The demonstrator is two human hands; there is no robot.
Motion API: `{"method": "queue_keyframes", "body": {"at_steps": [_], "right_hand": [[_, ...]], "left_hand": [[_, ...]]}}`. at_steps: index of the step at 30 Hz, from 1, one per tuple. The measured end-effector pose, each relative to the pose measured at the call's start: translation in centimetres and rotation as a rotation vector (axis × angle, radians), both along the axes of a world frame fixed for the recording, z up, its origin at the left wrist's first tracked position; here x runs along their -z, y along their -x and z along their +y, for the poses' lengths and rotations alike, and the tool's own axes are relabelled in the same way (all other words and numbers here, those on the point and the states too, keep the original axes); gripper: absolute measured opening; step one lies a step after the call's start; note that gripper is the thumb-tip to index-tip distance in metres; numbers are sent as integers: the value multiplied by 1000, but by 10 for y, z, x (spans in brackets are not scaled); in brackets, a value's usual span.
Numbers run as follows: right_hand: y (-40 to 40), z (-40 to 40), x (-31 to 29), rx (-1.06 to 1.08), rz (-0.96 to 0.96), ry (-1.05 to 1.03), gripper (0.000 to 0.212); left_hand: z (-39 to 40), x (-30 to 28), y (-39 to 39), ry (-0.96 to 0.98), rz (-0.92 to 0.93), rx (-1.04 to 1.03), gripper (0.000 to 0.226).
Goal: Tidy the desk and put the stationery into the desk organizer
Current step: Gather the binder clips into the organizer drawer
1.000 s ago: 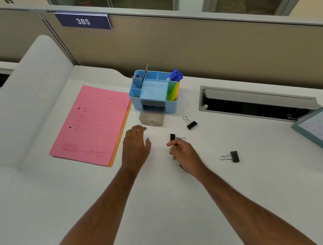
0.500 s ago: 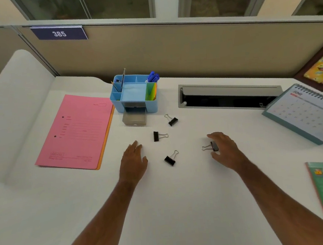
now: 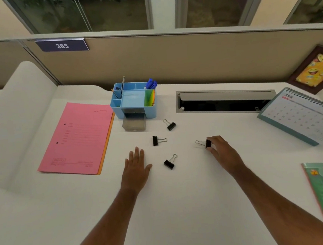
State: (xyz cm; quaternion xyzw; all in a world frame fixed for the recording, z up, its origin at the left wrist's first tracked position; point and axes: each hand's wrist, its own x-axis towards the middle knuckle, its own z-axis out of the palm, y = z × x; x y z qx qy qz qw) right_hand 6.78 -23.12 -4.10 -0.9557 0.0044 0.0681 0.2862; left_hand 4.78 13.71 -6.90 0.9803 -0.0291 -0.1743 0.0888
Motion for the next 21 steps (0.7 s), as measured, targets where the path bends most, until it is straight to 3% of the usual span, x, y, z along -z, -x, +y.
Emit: {"method": "queue_keyframes", "body": {"at_steps": [9,15,21], "right_hand": [[-47,72,-34,21,-74,-253,47],[-92,149,-45,-91,-114,-241,43],[-128,221,-44,-210,-166,-73,38]], "left_hand": [[-3,4,5,-38,-32,8,78],[-4,7,6,22,-29,-12,78],[3,17,8,61,-49,0,79]]}}
